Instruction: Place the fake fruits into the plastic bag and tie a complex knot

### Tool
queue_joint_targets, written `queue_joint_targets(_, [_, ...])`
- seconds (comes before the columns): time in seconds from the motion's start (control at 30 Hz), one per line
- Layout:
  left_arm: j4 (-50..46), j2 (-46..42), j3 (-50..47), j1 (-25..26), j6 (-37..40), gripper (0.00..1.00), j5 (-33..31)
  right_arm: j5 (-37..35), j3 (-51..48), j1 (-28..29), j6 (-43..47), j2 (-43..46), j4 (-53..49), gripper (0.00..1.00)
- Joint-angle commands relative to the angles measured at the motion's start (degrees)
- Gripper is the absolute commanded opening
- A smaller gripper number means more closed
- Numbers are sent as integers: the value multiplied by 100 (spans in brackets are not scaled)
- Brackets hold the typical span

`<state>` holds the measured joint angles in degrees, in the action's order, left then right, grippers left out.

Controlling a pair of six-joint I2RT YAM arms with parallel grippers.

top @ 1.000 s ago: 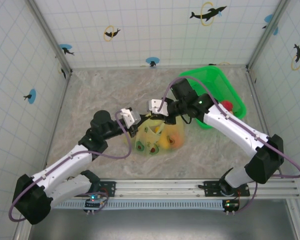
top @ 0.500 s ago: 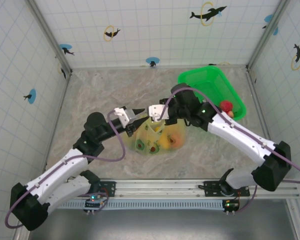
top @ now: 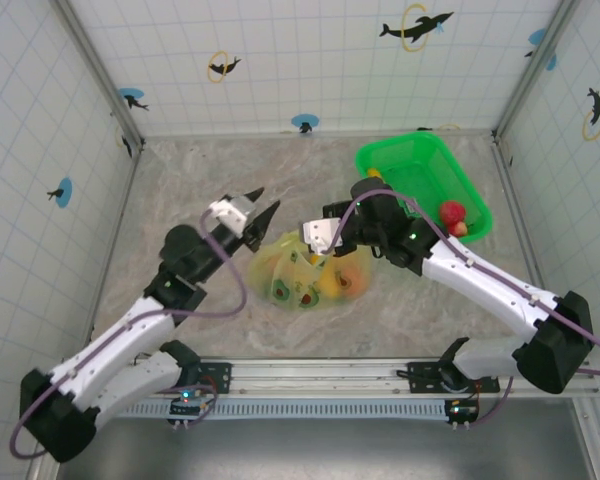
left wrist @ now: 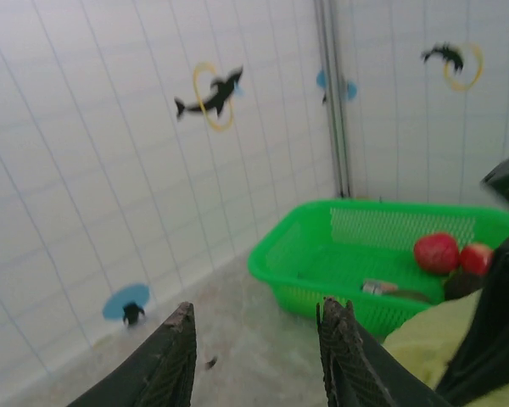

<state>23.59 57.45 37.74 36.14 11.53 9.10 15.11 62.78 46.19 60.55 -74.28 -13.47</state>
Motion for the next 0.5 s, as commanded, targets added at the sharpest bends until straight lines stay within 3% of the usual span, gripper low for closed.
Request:
queue_joint_targets(0.0, [-291, 660, 36, -49, 0, 38, 222, 403, -85, -67, -296, 238, 464, 0])
queue_joint_targets(0.13, [722, 571, -799, -54, 477, 36, 1555, 625, -114, -102, -465, 230, 487, 0])
queue_joint_targets(0.2, [1074, 440, -1083, -54, 673, 36, 1879, 642, -133, -123, -489, 221, 507, 0])
queue_joint_targets(0.33, [953, 552, -972, -53, 757, 41, 2204, 642, -179, -140, -583, 169, 615, 0])
queue_joint_targets(0.47, [960, 766, -687, -54, 626, 45, 2017, 888, -154, -138, -691, 86, 676, 0])
